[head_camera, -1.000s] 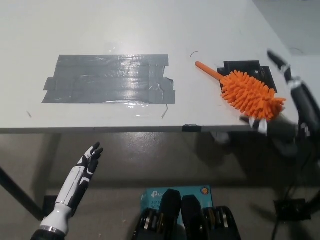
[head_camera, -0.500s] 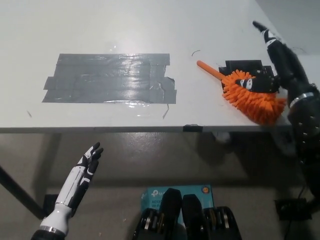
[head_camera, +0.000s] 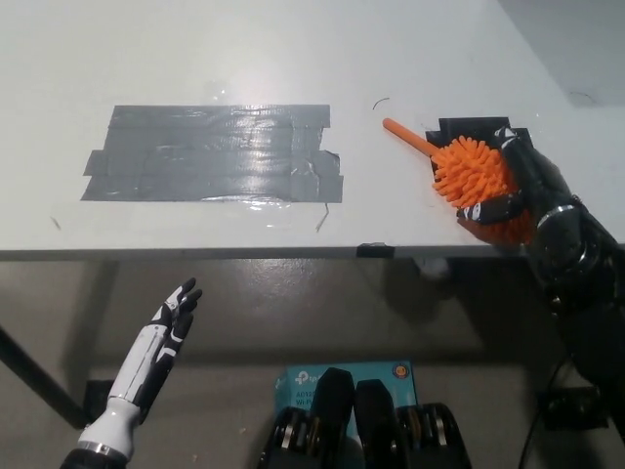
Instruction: An orange duster is kept infront of the robot in the middle of the table and the robot extends its right arm to grab the duster, picks it up and hands it to a person
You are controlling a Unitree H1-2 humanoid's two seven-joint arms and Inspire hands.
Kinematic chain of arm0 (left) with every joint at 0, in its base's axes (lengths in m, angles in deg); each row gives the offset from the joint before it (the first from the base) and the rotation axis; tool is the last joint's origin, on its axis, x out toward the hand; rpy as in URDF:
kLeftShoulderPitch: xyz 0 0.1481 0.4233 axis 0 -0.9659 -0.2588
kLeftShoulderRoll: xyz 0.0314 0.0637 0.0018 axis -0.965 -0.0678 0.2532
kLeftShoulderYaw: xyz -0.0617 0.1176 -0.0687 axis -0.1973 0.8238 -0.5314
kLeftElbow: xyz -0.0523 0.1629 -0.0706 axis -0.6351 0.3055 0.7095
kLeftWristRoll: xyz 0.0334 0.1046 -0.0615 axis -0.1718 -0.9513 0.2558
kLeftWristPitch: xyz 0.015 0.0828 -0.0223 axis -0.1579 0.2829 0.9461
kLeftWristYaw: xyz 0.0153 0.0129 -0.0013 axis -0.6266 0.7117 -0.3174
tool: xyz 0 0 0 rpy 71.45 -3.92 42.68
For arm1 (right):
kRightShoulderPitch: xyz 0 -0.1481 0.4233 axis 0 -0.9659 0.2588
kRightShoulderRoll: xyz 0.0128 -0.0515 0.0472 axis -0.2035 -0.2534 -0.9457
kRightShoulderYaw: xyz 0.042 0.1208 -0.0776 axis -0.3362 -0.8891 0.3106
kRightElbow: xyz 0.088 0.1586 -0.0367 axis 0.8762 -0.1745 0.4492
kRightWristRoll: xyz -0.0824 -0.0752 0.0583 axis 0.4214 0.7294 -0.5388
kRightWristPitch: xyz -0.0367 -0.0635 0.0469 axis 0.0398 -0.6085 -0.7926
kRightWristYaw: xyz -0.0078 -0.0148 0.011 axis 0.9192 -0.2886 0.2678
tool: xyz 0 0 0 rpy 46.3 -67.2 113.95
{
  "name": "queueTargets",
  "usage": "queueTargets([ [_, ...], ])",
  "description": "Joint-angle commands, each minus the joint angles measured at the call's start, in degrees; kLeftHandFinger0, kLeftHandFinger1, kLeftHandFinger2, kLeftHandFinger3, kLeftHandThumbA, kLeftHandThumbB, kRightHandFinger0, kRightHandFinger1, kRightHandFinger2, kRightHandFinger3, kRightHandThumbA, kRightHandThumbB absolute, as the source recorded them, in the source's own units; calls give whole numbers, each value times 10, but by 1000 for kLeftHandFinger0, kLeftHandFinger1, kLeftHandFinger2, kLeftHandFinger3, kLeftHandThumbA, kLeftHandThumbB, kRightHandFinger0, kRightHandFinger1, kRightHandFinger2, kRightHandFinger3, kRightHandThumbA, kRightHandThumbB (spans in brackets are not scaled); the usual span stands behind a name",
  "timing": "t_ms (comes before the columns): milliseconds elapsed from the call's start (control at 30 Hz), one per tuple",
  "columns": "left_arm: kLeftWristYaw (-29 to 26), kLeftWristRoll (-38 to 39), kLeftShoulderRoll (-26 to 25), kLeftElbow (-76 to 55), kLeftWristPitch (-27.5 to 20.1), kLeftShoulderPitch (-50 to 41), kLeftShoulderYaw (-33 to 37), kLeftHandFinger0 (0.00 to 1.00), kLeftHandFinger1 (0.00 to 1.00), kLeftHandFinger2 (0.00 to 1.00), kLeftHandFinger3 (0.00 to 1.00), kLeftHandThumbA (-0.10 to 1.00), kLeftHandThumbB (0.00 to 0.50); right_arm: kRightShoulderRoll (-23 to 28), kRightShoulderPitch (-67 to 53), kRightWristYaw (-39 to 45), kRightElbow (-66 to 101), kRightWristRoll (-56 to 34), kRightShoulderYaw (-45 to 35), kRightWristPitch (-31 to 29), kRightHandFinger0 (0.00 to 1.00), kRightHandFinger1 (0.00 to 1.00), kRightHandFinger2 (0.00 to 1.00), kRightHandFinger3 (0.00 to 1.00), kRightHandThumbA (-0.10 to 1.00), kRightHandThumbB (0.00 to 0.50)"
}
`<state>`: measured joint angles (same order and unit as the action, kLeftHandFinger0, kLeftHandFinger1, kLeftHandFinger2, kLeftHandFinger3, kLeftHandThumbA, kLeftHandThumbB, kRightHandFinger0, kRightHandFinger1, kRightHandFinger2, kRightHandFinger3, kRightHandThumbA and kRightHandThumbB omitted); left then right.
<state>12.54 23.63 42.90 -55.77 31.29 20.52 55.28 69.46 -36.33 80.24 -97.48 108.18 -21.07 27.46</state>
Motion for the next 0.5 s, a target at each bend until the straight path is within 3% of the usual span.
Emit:
queueTargets([
  [0,5,-3,-5,-15,-21,8,-2,1000,1000,1000,1000,1000,177,2,49,-18,-25,8,7,-10,1000,1000,1000,1000,959,429],
  [467,9,0,-6,-12,-28,16,-3,1000,1000,1000,1000,1000,163,-5,95,-47,-123,-9,5,-41,1000,1000,1000,1000,976,446],
])
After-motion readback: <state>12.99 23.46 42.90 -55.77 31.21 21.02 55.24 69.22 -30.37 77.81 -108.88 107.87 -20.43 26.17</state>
